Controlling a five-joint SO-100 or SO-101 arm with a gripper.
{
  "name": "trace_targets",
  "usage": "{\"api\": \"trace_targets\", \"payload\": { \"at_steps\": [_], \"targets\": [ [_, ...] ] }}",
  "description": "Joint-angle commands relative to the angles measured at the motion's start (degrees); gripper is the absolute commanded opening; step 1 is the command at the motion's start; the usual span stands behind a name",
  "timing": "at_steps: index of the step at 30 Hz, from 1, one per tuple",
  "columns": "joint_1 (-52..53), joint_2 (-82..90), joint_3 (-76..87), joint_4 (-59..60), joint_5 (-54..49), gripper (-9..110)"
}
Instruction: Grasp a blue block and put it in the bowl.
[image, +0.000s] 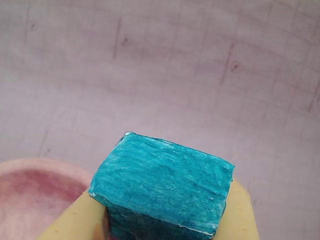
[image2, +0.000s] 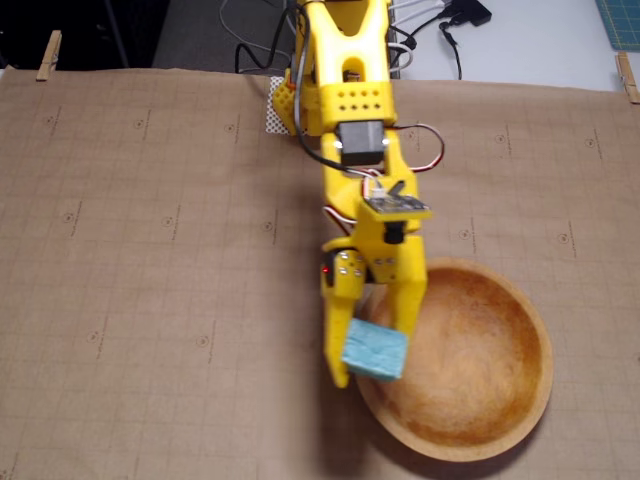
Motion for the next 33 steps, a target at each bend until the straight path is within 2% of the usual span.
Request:
{"api": "trace_targets", "payload": {
  "at_steps": [1,11,22,33],
  "targets": [
    [-1.76,7.47,-2.02,2.37,0.35,-2],
    [-7.65,6.68,-5.10,8.88,0.35,-3],
    [-13.89,6.33,-5.10,9.05,0.35,-3],
    [-15.73,-6.94,-13.71,9.05,0.35,-3]
  ]
}}
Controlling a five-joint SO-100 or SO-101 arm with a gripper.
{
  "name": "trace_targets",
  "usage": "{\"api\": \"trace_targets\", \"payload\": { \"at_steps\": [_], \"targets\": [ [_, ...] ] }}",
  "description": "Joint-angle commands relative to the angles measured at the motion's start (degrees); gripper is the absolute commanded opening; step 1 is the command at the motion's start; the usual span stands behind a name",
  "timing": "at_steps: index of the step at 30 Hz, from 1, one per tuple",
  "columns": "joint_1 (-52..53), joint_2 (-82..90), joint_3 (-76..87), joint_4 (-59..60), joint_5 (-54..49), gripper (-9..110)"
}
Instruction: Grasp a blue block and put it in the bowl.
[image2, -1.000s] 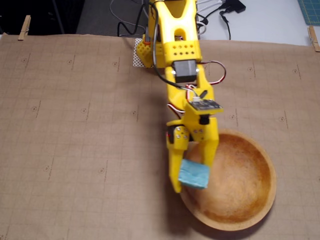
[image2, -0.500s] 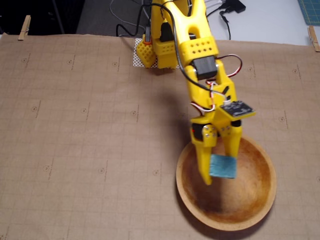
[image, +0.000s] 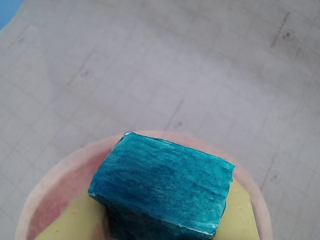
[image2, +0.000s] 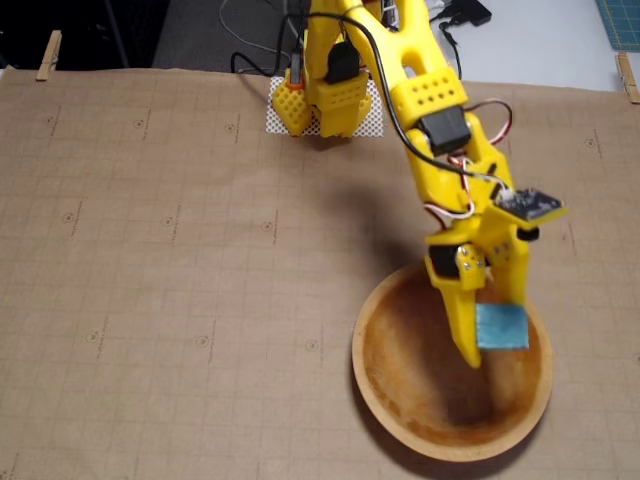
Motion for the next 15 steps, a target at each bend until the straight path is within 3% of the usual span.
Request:
{"api": "trace_targets", "payload": {
  "at_steps": [1,15],
  "targets": [
    [0.00,-2.55,-7.47,0.00,0.35,-2],
    [1.32,-13.89,-12.57,0.09,0.35,-2]
  ]
}}
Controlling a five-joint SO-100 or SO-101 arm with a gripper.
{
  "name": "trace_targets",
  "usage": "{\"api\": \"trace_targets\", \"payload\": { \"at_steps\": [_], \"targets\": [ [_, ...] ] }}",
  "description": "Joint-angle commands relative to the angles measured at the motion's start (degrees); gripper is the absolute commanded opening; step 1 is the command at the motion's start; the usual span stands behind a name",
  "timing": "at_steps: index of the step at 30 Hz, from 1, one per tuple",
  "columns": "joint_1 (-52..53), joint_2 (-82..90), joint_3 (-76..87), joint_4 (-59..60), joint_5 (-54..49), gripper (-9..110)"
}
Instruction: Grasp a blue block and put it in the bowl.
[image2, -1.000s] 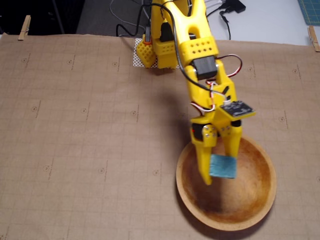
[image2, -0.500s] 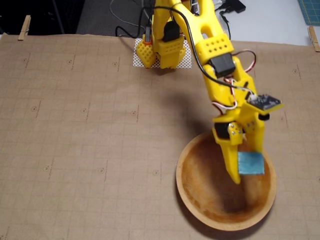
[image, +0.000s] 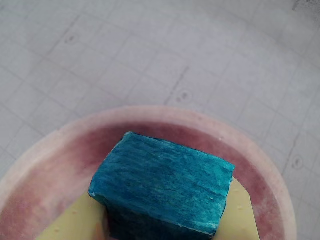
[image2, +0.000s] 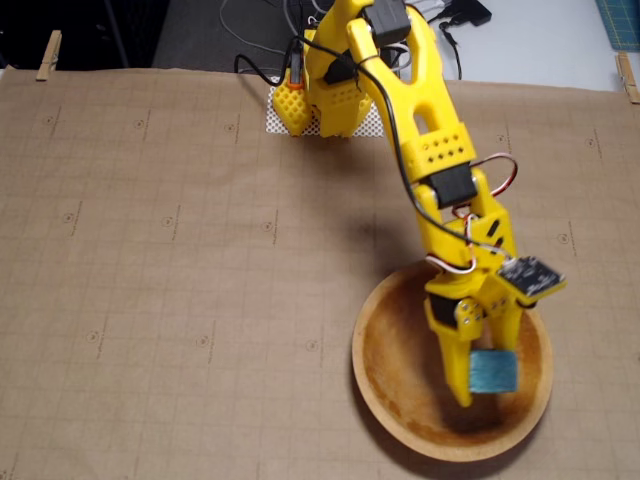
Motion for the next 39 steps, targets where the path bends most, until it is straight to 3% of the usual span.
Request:
{"api": "trace_targets", "payload": {
  "at_steps": [1,15,24,39],
  "targets": [
    [-0.09,0.79,-3.52,0.18,0.35,-2],
    [-0.26,-0.97,-9.14,16.00,0.44,-2],
    [0.09,-0.97,-9.58,18.81,2.72,0],
    [-0.44,-0.35,-9.67,19.34,3.69,35]
  ]
}}
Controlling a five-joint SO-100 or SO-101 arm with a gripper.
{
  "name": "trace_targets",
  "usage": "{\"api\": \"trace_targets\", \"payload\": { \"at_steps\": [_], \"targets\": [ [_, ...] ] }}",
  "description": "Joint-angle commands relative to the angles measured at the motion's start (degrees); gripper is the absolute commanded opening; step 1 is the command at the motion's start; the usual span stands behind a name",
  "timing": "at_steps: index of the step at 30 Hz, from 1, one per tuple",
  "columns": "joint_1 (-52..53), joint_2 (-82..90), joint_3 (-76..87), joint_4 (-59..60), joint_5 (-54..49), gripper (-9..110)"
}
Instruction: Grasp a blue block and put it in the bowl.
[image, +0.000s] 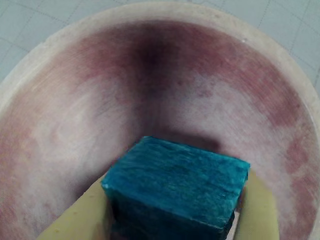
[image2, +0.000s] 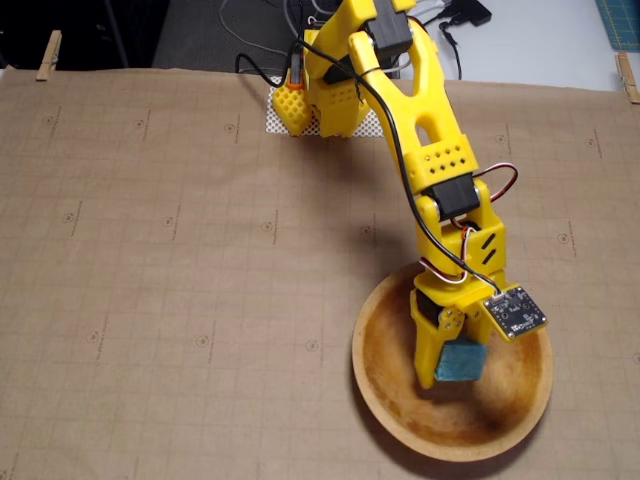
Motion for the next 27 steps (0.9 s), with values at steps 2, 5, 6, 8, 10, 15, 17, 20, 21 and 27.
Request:
{"api": "trace_targets", "payload": {
  "at_steps": [2,5,6,8,10,15,17,20,21,27],
  "targets": [
    [-0.18,2.46,-3.87,-0.18,0.18,39],
    [-0.18,2.55,-3.87,-0.26,0.09,45],
    [-0.18,2.55,-3.87,-0.26,0.09,47],
    [-0.18,2.72,-3.87,-0.09,0.09,49],
    [-0.18,2.90,-3.87,0.26,0.09,51],
    [-0.26,7.12,-2.81,0.53,-0.09,55],
    [-0.35,9.05,-2.11,0.79,-0.09,56],
    [-0.97,13.71,-0.53,2.99,-0.09,55],
    [-0.97,15.47,-0.09,3.69,-0.09,55],
    [-0.70,27.07,0.09,10.72,-0.09,55]
  ]
}}
